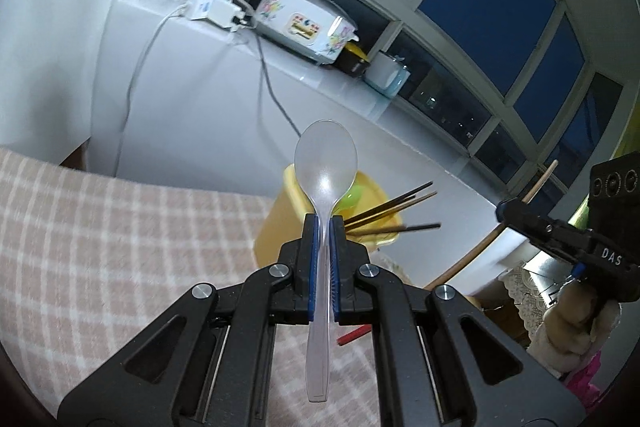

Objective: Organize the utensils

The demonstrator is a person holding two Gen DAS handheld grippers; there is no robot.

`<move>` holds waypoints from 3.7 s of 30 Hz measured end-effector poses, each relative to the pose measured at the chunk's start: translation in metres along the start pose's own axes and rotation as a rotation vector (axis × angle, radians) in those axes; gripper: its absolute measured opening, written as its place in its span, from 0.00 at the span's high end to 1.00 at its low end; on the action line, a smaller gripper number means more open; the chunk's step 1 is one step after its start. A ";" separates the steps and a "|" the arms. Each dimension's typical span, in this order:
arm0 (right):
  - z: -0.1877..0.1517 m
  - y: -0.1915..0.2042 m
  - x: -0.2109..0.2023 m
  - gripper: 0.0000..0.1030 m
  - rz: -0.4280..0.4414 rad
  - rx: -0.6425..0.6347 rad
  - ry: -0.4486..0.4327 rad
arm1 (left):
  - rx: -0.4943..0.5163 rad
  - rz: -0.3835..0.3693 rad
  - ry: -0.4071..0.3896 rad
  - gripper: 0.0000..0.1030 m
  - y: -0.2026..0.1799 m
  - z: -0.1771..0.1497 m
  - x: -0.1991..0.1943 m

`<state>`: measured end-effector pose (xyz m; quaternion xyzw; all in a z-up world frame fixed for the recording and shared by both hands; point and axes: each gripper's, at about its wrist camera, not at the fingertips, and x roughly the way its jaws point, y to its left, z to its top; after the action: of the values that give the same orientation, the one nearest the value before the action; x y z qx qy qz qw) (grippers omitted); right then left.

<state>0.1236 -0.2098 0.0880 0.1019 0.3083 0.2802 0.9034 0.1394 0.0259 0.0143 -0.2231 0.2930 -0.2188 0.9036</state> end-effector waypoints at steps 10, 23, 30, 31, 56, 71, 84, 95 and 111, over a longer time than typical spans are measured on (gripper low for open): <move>0.021 -0.031 -0.027 0.97 -0.082 0.016 -0.059 | 0.038 -0.036 -0.022 0.97 -0.036 0.026 0.042; 0.054 -0.057 -0.031 0.97 -0.123 0.033 -0.125 | 0.073 -0.016 -0.072 0.97 -0.052 0.045 0.096; 0.065 -0.070 -0.021 0.97 -0.154 0.040 -0.141 | 0.100 -0.001 -0.097 0.97 -0.055 0.045 0.117; 0.066 -0.073 -0.017 0.97 -0.154 0.046 -0.138 | 0.108 0.002 -0.102 0.97 -0.056 0.044 0.120; 0.042 -0.093 0.056 0.97 -0.130 0.103 -0.001 | 0.125 0.009 -0.114 0.97 -0.045 0.024 0.135; 0.016 -0.088 0.081 0.70 -0.155 0.080 0.079 | 0.161 0.039 -0.117 0.96 -0.048 0.015 0.099; 0.012 -0.076 0.056 0.42 -0.240 0.033 0.019 | 0.167 0.074 -0.144 0.74 -0.044 0.011 0.061; -0.003 -0.062 0.024 0.29 -0.295 0.001 -0.034 | 0.223 0.113 -0.161 0.54 -0.052 0.000 0.022; -0.043 -0.030 -0.002 0.12 -0.350 -0.041 -0.091 | 0.288 0.171 -0.159 0.11 -0.071 -0.031 -0.022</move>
<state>0.1087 -0.2351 0.0445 0.0409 0.2745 0.1200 0.9532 0.0852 -0.0287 0.0391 -0.0824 0.2043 -0.1627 0.9618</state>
